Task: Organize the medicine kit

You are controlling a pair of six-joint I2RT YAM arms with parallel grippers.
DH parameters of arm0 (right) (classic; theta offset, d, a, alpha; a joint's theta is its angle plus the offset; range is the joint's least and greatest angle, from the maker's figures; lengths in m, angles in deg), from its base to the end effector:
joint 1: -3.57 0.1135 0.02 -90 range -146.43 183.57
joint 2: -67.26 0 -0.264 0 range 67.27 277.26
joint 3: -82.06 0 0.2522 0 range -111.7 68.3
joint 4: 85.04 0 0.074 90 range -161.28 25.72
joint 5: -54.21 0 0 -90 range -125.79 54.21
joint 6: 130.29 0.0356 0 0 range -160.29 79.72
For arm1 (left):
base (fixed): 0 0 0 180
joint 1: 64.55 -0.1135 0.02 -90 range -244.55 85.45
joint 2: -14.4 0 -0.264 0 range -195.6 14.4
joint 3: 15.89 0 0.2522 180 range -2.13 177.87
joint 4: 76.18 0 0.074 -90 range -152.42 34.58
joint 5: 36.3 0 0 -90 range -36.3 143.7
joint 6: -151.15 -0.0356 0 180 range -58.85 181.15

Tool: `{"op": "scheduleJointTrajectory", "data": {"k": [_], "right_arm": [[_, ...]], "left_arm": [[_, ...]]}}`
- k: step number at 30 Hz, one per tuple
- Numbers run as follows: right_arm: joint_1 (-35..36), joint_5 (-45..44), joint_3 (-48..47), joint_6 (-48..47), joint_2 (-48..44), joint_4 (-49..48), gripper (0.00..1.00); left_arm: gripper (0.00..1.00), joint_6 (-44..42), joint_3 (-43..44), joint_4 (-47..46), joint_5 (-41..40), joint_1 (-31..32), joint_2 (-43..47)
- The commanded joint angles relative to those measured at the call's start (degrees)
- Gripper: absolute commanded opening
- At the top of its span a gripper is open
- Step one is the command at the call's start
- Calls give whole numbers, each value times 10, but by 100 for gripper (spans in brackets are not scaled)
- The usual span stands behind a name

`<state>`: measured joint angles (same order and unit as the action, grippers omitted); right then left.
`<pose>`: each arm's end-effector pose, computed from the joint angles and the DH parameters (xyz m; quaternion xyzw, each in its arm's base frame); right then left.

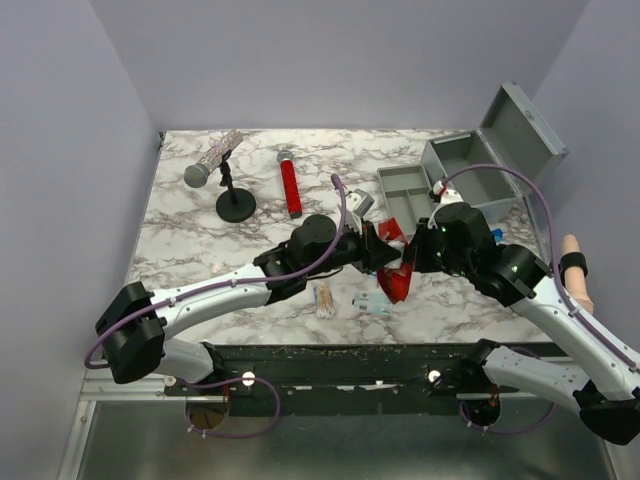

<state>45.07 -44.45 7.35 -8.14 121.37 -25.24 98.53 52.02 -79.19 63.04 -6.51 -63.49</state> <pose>0.1428 0.1192 0.3471 -0.0411 0.9004 0.2018 0.3832 0.1652 -0.2757 0.3147 0.1869 0.7245 -0.5297 0.3994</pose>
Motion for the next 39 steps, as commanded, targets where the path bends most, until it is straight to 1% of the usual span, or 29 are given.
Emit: {"op": "scheduleJointTrajectory", "data": {"k": [1,7,14,21,24,28,33,39], "right_arm": [[-6,37,-29,19,-2,11,1],[-6,36,-37,25,-8,19,1],[-6,25,-32,32,-11,15,1],[-6,27,-31,35,-6,5,1],[-6,28,-31,35,-5,2,1],[-6,37,-24,33,-6,-3,1],[-6,36,-12,26,-9,-3,1],[-6,34,11,23,-19,-2,1]], "left_arm": [[20,-58,-6,10,-49,8,23],[13,-62,-15,48,-89,8,27],[6,-36,-5,81,-89,8,8],[0,-28,44,126,-68,9,-40],[0,-23,61,133,-61,11,-58],[0,-18,82,140,-75,11,-73],[0,-19,122,167,-127,10,-91],[0,-18,148,167,-181,9,-102]]}}
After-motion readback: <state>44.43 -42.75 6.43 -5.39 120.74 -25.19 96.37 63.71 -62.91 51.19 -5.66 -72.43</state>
